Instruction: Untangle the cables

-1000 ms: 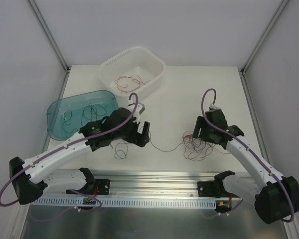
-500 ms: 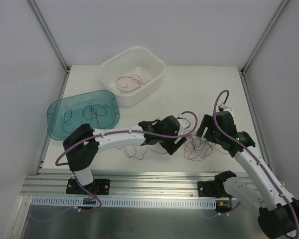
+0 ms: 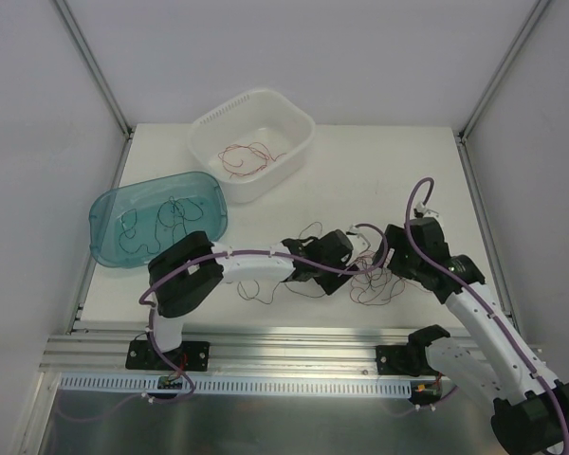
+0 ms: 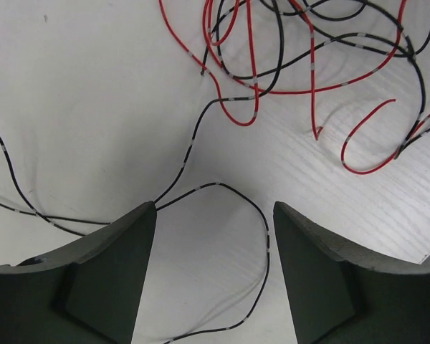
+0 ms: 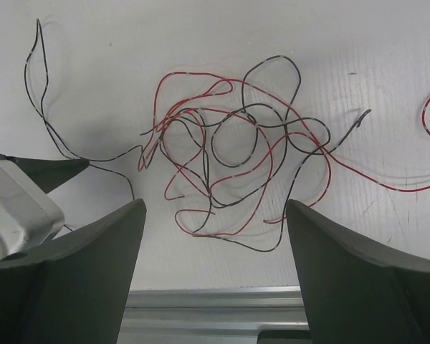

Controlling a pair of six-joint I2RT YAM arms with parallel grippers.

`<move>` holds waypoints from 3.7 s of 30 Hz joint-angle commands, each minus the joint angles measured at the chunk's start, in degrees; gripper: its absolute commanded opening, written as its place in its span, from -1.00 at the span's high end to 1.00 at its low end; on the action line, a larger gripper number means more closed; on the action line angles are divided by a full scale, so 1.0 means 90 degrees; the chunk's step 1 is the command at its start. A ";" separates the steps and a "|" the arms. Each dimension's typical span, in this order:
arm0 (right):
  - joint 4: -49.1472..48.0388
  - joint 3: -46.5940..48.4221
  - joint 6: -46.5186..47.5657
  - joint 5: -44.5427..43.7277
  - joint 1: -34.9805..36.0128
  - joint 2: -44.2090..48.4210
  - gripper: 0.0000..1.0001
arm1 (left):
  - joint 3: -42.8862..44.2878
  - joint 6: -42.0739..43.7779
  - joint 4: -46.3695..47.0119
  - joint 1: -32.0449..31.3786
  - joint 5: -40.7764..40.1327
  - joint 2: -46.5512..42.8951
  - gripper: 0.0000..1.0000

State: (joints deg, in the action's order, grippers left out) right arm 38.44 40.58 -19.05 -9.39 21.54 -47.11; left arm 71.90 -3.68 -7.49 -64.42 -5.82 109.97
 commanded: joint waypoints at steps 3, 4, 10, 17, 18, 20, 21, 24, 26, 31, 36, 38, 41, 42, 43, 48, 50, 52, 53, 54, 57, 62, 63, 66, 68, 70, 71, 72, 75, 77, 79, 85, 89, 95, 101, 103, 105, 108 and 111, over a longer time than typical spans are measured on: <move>-0.0022 0.0003 0.0085 0.0095 0.0019 0.0147 -0.67 | -0.0547 -0.0049 0.0217 0.0214 -0.0301 -0.0549 -0.34; -0.0052 -0.0016 0.0085 0.0115 0.0028 0.0118 -0.66 | -0.0567 -0.0011 0.0207 0.0253 -0.0087 -0.0578 -0.34; -0.0120 -0.0046 0.0105 0.0281 0.0019 0.0078 -0.66 | -0.0372 0.0837 0.0333 0.0244 0.0510 -0.0842 -0.35; -0.0101 -0.0065 0.0115 0.0408 0.0019 0.0088 -0.66 | 0.0272 0.2000 0.0334 0.0264 0.1144 -0.0317 -0.32; -0.0101 -0.0075 0.0115 0.0418 0.0019 0.0088 -0.66 | 0.0331 0.2117 0.0334 0.0273 0.1319 -0.0238 -0.30; -0.0091 -0.0075 0.0095 0.0437 0.0019 0.0127 -0.66 | 0.0535 0.2167 0.0305 0.0312 0.1457 0.0025 -0.24; -0.0091 -0.0085 0.0095 0.0447 0.0028 0.0127 -0.65 | 0.0604 0.2167 0.0275 0.0332 0.1583 0.0114 -0.22; -0.0042 -0.0094 0.0085 0.0477 0.0019 0.0157 -0.65 | 0.0868 0.2138 0.0178 0.0400 0.1731 0.0456 -0.12; -0.0023 -0.0095 0.0095 0.0477 0.0019 0.0176 -0.65 | 0.1024 0.2079 0.0061 0.0420 0.1780 0.0651 -0.04; -0.0032 -0.0182 0.0085 0.0457 0.0029 0.0196 -0.65 | 0.1006 0.1982 -0.0057 0.0478 0.1975 0.0828 0.00; -0.0120 -0.0212 0.0066 0.0516 0.0019 0.0127 -0.65 | 0.0928 0.1835 -0.0106 0.0547 0.1975 0.1013 0.12; -0.0120 -0.0221 0.0075 0.0477 0.0019 0.0147 -0.65 | 0.0859 0.1748 -0.0096 0.0566 0.1927 0.1091 0.24; -0.0120 -0.0231 0.0085 0.0389 0.0019 0.0196 -0.65 | 0.0693 0.1631 -0.0096 0.0576 0.1713 0.1140 0.51; -0.0130 -0.0241 0.0085 0.0389 0.0019 0.0196 -0.65 | 0.0664 0.1601 -0.0096 0.0576 0.1673 0.1140 0.75; -0.0159 -0.0251 0.0076 0.0408 0.0028 0.0167 -0.65 | 0.0557 0.1581 -0.0096 0.0576 0.1634 0.1101 0.88; -0.0451 -0.0329 -0.0061 0.0555 0.0019 -0.0077 -0.66 | 0.0166 0.1240 -0.0077 0.0586 0.1536 0.0653 1.00; -0.0579 -0.0348 -0.0149 0.0623 0.0038 -0.0204 -0.65 | -0.0058 0.0977 -0.0067 0.0615 0.1536 0.0331 1.00; -0.0754 -0.0339 -0.0324 0.0682 0.0038 -0.0467 -0.66 | -0.0273 0.0752 -0.0047 0.0635 0.1565 0.0009 1.00; -0.0813 -0.0339 -0.0393 0.0682 0.0048 -0.0575 -0.65 | -0.0342 0.0500 -0.0018 0.0644 0.1565 -0.0099 1.00; -0.0949 -0.0339 -0.0461 0.0624 0.0067 -0.0730 -0.65 | -0.0410 0.0429 0.0002 0.0644 0.1575 -0.0197 1.00; -0.1271 -0.0319 -0.0696 0.0604 0.0077 -0.1004 -0.65 | -0.0683 -0.0010 0.0080 0.0644 0.1740 -0.0539 1.00; -0.1604 -0.0008 -0.0911 0.0409 0.0136 -0.1844 -0.64 | -0.1162 -0.0430 0.0148 0.0644 0.1858 -0.1037 1.00; -0.1672 0.0051 -0.0930 0.0360 0.0165 -0.1990 -0.64 | -0.1269 -0.0479 0.0158 0.0644 0.1858 -0.1105 1.00; -0.1809 0.0315 -0.1038 0.0136 0.0292 -0.2625 -0.62 | -0.1426 -0.0626 0.0177 0.0635 0.1868 -0.1291 1.00; -0.1887 0.0423 -0.1106 0.0106 0.0438 -0.3131 -0.61 | -0.1494 -0.0704 0.0197 0.0635 0.1829 -0.1389 1.00; -0.1907 0.0608 -0.1174 0.0028 0.0662 -0.3407 -0.59 | -0.1543 -0.0743 0.0207 0.0635 0.1800 -0.1438 1.00; -0.1927 0.0657 -0.1194 -0.0021 0.0750 -0.3630 -0.59 | -0.1553 -0.0753 0.0207 0.0635 0.1771 -0.1457 1.00; -0.1917 0.0754 -0.1233 -0.0118 0.0819 -0.3729 -0.59 | -0.1582 -0.0763 0.0216 0.0635 0.1722 -0.1477 1.00; -0.1800 0.0920 -0.1272 -0.0275 0.1034 -0.4119 -0.52 | -0.1631 -0.0831 0.0217 0.0635 0.1586 -0.1574 1.00; -0.1771 0.0941 -0.1301 -0.0285 0.1034 -0.4276 -0.43 | -0.1670 -0.0889 0.0216 0.0644 0.1507 -0.1643 1.00; -0.1722 0.0989 -0.1321 -0.0324 0.1034 -0.4481 -0.19 | -0.1768 -0.0928 0.0197 0.0644 0.1361 -0.1769 1.00; -0.1341 0.1155 -0.1097 -0.0578 0.0937 -0.4561 0.85 | -0.2207 -0.1191 0.0197 0.0859 0.1058 -0.2326 1.00; -0.1049 0.1155 -0.0843 -0.0666 0.0460 -0.4133 0.99 | -0.2578 -0.1416 0.0090 0.1200 0.0892 -0.2794 1.00; -0.0414 0.1604 -0.0043 -0.0569 -0.1210 -0.3146 0.99 | -0.2949 -0.1671 -0.0642 0.1943 0.0472 -0.3693 1.00; 0.0192 0.2551 0.0563 -0.0344 -0.2519 -0.2432 0.99 | -0.2998 -0.1837 -0.1306 0.2441 0.0023 -0.4699 1.00; 0.0299 0.2775 0.0593 -0.0198 -0.2841 -0.2295 0.99 | -0.2940 -0.2002 -0.1589 0.2587 -0.0249 -0.4963 1.00; 0.0348 0.2893 0.0574 0.0026 -0.3153 -0.2226 0.99 | -0.2814 -0.2129 -0.2067 0.2773 -0.0446 -0.5196 1.00; 0.0261 0.2982 0.0535 0.0551 -0.3194 -0.2119 0.99 | -0.2735 -0.2198 -0.2166 0.2803 -0.0330 -0.5596 1.00; 0.0017 0.2748 0.0447 0.1352 -0.3117 -0.2167 0.99 | -0.2579 -0.2189 -0.2166 0.2812 -0.0076 -0.5822 1.00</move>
State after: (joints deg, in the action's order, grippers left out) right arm 38.41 65.58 -15.53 -6.35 -7.22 -66.92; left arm 45.54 -21.91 -25.04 -39.29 -7.35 60.31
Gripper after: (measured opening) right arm 0.012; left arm 0.006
